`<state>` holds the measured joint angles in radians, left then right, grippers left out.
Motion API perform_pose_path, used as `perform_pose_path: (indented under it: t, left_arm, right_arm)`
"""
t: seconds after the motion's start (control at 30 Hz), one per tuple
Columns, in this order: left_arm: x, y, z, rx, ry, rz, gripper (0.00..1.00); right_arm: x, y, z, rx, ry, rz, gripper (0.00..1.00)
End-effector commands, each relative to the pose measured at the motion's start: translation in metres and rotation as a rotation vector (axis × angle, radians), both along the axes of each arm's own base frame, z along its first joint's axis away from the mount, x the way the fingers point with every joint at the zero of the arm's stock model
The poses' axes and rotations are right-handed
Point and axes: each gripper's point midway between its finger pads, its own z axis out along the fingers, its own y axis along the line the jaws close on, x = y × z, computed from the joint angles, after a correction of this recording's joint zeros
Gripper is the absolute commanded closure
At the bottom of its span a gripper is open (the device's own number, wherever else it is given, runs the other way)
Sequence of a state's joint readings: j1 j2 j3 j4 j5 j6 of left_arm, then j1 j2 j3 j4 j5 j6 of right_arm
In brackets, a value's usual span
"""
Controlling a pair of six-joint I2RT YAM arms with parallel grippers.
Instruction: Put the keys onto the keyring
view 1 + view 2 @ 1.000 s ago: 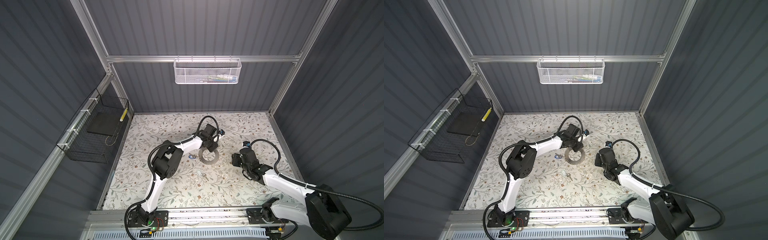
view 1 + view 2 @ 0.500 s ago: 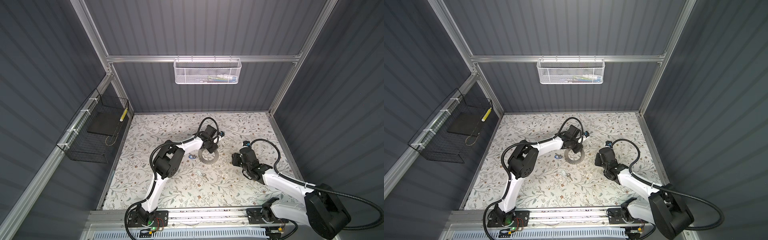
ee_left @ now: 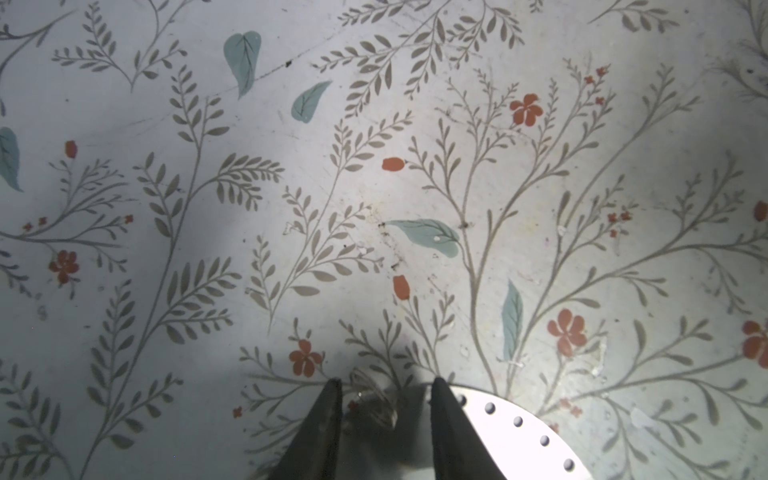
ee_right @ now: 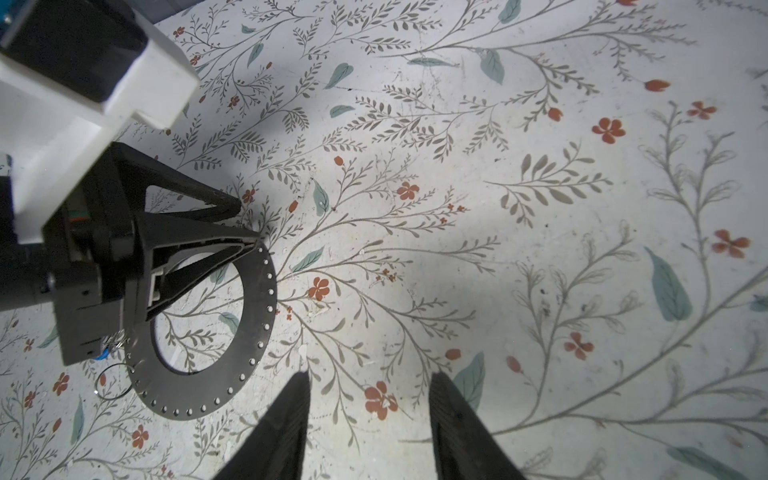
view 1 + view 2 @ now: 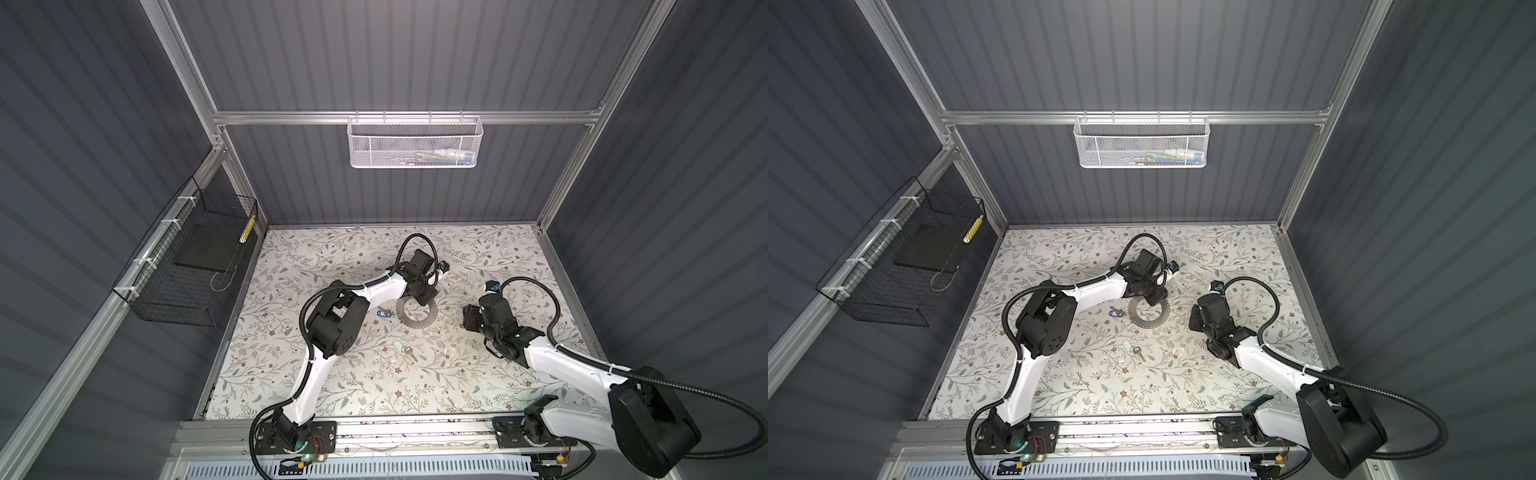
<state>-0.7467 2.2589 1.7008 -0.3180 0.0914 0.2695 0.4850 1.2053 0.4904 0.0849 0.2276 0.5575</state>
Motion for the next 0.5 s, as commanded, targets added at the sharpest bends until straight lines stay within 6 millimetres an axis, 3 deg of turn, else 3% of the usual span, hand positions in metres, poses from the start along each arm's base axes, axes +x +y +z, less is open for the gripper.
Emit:
perform_pose_path:
  t: [0.0,0.47]
  left_arm:
    - [0.0047,-0.0041,0.0023,-0.003,-0.007,0.022,0.67]
    - [0.0040,-0.0042,0.0049,-0.006,-0.009,0.015,0.87]
  right_arm:
    - [0.0049,0.0015,0.0059,0.005,-0.011,-0.001,0.51]
    - [0.0052,0.0011,0.0059,0.006,-0.011,-0.003,0.51]
